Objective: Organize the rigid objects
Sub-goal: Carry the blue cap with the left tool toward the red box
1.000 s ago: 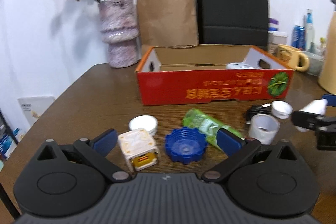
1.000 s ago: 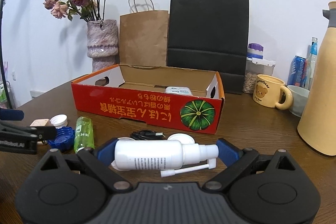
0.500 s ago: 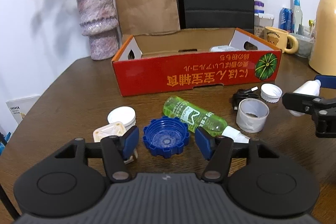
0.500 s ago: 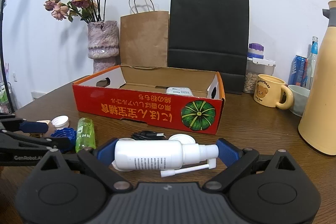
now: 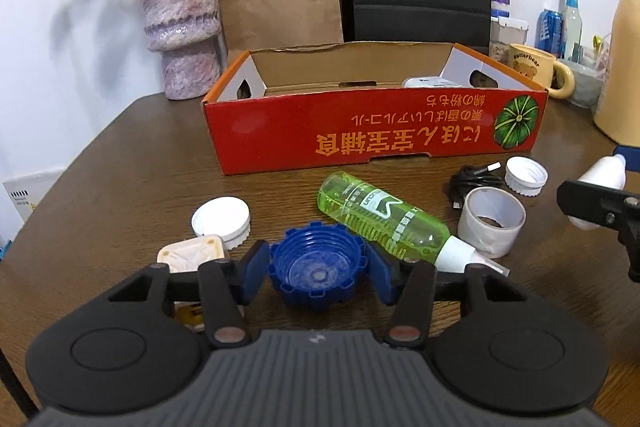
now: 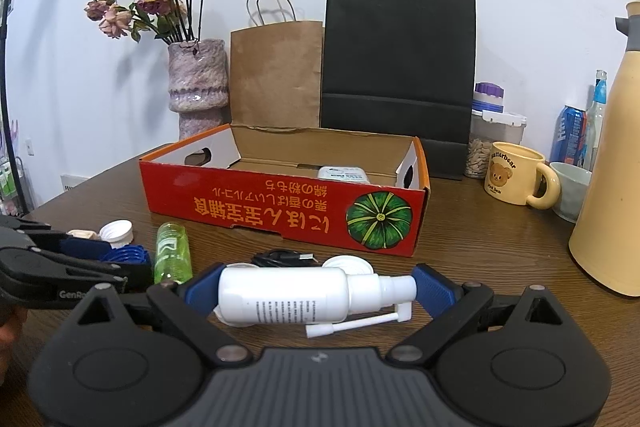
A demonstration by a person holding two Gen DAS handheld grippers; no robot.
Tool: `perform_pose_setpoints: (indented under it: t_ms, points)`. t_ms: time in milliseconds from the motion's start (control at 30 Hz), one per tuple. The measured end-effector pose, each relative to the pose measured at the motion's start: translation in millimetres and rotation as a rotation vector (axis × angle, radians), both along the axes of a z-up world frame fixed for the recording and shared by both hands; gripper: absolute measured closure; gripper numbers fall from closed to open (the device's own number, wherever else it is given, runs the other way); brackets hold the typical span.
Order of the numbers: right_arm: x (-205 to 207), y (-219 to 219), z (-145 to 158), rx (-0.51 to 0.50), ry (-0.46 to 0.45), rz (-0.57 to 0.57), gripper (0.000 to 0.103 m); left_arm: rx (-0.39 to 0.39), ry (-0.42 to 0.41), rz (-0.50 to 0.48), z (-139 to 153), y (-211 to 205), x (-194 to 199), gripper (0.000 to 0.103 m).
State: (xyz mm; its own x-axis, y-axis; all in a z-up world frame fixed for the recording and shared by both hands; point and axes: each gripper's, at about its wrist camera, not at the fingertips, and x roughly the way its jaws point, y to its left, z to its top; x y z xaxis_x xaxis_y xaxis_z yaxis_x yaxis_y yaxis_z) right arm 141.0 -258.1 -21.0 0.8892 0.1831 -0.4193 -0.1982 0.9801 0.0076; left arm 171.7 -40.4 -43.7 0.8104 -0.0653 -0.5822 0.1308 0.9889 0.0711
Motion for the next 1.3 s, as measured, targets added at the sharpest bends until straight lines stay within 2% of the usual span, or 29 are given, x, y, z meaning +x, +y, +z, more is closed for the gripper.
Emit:
perform_pose_setpoints:
  t_ms: [800, 1300]
  points:
    - [-17.6, 5.7, 11.8, 0.023, -0.056, -0.018, 0.005, 0.021, -0.14, 0.013, 31.4, -7.6, -37.9, 0.049]
    - [-12.8, 11.8, 34.2, 0.045, -0.1, -0.03, 0.005, -0.029, -0.185, 0.041, 66.0, -3.6, -35.5, 0.049]
